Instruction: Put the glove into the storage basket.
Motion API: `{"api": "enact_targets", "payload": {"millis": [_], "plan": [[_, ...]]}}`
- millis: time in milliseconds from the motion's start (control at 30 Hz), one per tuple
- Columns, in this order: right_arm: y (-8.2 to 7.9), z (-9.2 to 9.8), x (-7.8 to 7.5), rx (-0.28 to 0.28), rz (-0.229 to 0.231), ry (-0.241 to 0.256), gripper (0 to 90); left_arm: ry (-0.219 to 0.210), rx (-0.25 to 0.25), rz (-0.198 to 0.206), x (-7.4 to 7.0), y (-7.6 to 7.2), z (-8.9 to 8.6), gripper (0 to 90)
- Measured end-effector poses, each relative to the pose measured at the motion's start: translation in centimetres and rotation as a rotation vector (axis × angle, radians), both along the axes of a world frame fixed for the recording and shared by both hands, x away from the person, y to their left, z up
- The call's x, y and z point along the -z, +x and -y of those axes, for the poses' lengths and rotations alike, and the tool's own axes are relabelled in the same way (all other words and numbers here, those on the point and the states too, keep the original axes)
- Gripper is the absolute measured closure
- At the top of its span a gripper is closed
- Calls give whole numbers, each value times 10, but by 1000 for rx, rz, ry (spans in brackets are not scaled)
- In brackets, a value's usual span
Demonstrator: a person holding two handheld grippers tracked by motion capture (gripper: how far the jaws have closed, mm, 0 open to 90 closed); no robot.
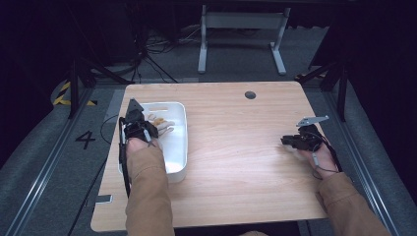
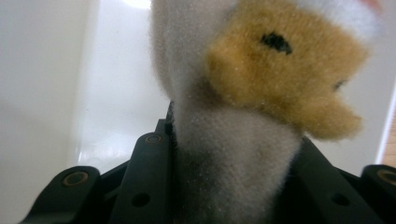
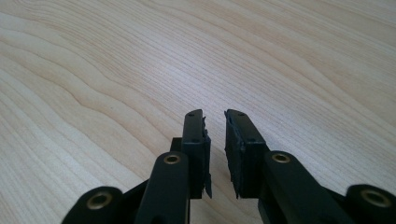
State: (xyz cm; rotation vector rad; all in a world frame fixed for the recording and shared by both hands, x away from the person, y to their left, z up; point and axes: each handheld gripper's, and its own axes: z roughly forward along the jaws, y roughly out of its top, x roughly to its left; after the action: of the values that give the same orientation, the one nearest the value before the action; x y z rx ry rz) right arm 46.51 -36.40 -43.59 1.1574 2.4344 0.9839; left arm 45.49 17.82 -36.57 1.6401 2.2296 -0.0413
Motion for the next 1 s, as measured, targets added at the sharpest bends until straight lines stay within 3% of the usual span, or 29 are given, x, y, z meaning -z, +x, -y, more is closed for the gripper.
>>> {"api": "enact_targets", "payload": {"millis": [467,1000], "plan": [[0,-1,1,-3,-5,-3,778,6,2,-3,23,4,0,695],[1,-2,4,-3,-11,-16,766,34,-4,-64,40,7,-6,678]]}}
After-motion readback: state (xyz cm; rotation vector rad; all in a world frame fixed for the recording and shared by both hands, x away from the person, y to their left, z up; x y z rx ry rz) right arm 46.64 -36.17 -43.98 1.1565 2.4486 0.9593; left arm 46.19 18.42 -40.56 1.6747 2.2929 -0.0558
